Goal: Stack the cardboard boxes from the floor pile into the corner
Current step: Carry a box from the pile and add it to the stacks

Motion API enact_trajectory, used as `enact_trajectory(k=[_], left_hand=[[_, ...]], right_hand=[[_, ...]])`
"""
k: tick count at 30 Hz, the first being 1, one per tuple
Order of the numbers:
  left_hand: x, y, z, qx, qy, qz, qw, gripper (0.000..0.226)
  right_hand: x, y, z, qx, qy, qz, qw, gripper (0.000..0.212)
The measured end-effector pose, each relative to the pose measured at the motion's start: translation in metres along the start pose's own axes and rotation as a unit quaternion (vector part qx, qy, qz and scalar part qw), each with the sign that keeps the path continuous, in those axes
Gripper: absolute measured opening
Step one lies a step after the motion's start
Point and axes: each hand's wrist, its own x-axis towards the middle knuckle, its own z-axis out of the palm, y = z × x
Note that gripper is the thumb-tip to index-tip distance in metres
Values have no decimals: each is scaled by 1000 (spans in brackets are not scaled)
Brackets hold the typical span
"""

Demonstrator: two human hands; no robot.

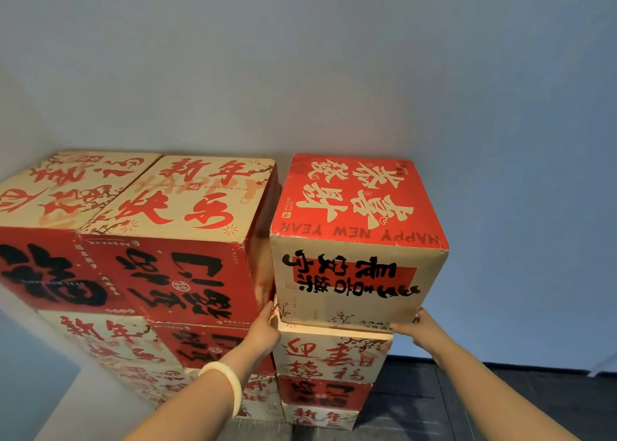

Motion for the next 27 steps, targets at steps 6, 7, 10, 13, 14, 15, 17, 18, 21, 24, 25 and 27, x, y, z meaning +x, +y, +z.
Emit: enact_trajectory(k=[6, 7, 10, 13, 14, 15, 17, 18, 21, 24, 25, 27], left_hand=[[-2, 4, 4, -62, -40, 23, 997, 65], [-2, 4, 4, -73, -42, 26, 996, 65], [-4, 5, -1, -83, -49, 34, 995, 61], [-2, 2, -7, -78, -56, 35, 995, 66], [-4, 2, -8, -76, -54, 37, 995, 68], [-5, 3, -10, -74, -51, 42, 995, 67], [-7, 2, -12, -76, -50, 45, 995, 64], [-9, 2, -12, -77, -51, 42, 995, 63], [-11, -2, -14, -85, -48, 34, 995, 65], [-17, -5, -14, -97, -47, 29, 994, 73], [-21, -4, -14, -107, -51, 23, 993, 74], [-25, -4, -14, -119, -46, 13, 992, 76]], right_hand=[[10, 6, 4, -2, 8, 18, 1000, 64], [11, 7, 5, -4, 12, 19, 1000, 64], [11, 8, 8, -6, 22, 19, 1000, 65], [10, 7, 10, -7, 24, 20, 999, 63], [10, 7, 10, -6, 25, 17, 1000, 62], [10, 7, 11, -7, 25, 15, 1000, 61], [9, 7, 12, -9, 24, 12, 1000, 60], [9, 7, 12, -9, 24, 10, 1000, 60], [9, 6, 14, -11, 23, 4, 1000, 57], [8, 8, 16, -10, 16, -1, 1000, 56], [8, 8, 17, -9, 15, -1, 1000, 56], [8, 8, 19, -8, 18, -3, 1000, 57]])
